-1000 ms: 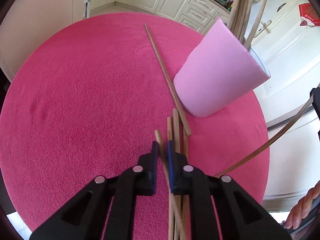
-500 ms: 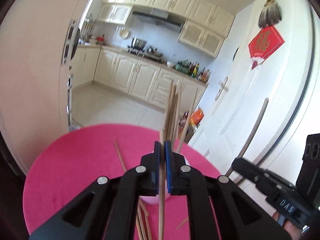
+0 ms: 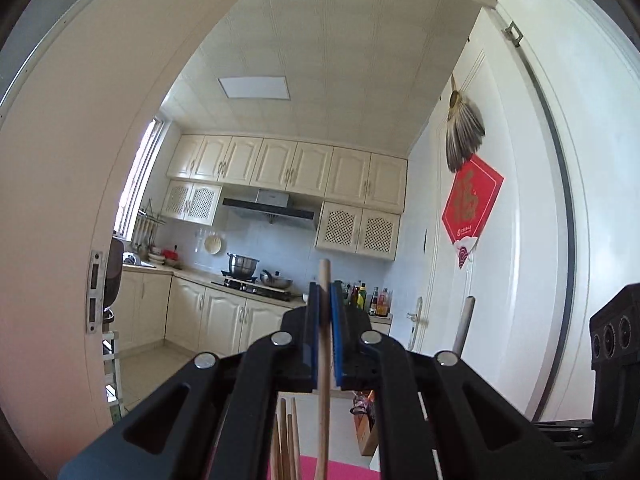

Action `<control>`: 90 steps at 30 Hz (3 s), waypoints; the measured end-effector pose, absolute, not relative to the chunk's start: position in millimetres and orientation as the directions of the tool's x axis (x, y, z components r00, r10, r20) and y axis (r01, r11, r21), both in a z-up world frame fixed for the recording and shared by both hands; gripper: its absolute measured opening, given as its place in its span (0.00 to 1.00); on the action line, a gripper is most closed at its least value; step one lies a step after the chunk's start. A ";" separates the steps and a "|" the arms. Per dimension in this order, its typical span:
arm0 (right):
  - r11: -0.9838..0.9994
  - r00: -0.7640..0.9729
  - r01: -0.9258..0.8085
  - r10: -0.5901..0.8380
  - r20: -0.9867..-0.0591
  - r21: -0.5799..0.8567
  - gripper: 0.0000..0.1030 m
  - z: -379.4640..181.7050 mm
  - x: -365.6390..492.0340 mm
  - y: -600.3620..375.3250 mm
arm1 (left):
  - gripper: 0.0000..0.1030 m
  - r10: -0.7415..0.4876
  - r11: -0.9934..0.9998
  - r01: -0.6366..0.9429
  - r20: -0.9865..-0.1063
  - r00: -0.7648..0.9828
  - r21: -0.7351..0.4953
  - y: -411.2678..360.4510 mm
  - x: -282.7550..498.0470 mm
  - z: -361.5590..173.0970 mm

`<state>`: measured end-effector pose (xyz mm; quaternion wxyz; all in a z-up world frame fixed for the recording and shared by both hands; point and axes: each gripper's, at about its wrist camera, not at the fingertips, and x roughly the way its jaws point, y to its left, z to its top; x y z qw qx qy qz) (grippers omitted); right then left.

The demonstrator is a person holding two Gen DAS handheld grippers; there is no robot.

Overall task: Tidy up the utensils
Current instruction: 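Grasp another chopstick with the right tool and lower it into the cup, then open the right tool to release the chopstick into the cup, then lower the right tool to the remaining chopsticks and grasp one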

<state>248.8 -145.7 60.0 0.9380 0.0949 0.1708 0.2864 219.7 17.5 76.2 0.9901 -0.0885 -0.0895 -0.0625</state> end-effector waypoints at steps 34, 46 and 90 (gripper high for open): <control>0.865 0.800 -0.430 0.498 -0.336 0.258 0.07 29.4 258.7 -122.7 | 0.46 -0.106 0.977 0.087 -0.093 0.990 -0.194 49.1 234.1 20.5; 0.900 0.842 -0.360 0.427 -0.329 0.246 0.52 38.5 241.9 -129.3 | 0.60 -0.125 0.976 0.090 -0.171 0.977 -0.199 59.1 201.0 24.3; 0.924 0.654 -0.266 0.383 -0.653 0.275 0.54 -79.1 166.6 -143.7 | 0.60 -0.005 1.000 0.020 -0.932 0.363 0.003 28.7 195.6 -159.8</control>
